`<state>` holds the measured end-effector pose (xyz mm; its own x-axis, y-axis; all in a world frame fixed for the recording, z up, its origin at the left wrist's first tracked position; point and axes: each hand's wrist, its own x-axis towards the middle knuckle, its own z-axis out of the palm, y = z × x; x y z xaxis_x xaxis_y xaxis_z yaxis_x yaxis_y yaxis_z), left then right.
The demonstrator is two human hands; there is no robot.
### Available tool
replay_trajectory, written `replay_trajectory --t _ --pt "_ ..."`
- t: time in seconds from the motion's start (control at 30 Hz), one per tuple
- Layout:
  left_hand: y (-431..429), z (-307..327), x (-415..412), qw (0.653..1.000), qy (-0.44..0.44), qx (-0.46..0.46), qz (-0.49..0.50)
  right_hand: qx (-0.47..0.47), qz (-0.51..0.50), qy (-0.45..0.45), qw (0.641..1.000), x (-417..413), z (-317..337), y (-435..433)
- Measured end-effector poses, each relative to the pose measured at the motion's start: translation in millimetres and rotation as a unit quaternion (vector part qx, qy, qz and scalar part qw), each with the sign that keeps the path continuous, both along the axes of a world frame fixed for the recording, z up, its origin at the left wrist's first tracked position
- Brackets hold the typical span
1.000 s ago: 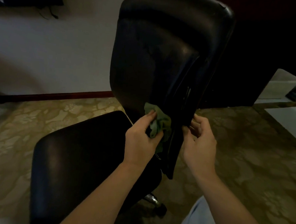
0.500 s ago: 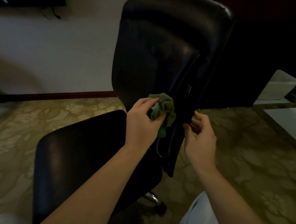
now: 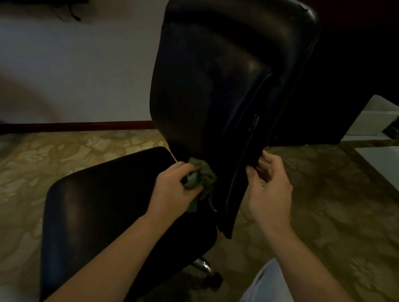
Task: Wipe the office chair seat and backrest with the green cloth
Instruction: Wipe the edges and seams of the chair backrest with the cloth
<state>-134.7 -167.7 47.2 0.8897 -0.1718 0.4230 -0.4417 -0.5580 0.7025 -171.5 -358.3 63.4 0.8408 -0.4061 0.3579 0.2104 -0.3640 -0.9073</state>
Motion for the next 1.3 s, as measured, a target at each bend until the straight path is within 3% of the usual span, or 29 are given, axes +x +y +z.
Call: replay_trajectory --t 0.1,0.23,0.53,0.67,0.83,1.3 --pt "20 -2 -2 0.999 0.014 -0.022 0.03 -0.006 -0.011 -0.01 1.0 0 -2 3" --pt "2 17 -5 0.996 -0.033 -0.076 0.018 -0.006 -0.016 -0.007 1.0 0 -3 4" --pt "-36 23 4 0.995 -0.095 -0.019 0.03 -0.018 -0.017 -0.01 1.0 1 -5 1" --pt "-34 10 -1 0.998 -0.059 -0.013 0.026 -0.015 -0.018 -0.011 1.0 1 -6 1" --pt "-8 2 -5 0.991 0.099 -0.091 0.009 -0.028 -0.007 -0.008 1.0 0 -6 -2" --pt "-44 23 -12 0.986 0.015 -0.159 0.054 -0.006 -0.011 -0.024 1.0 -1 -8 1"
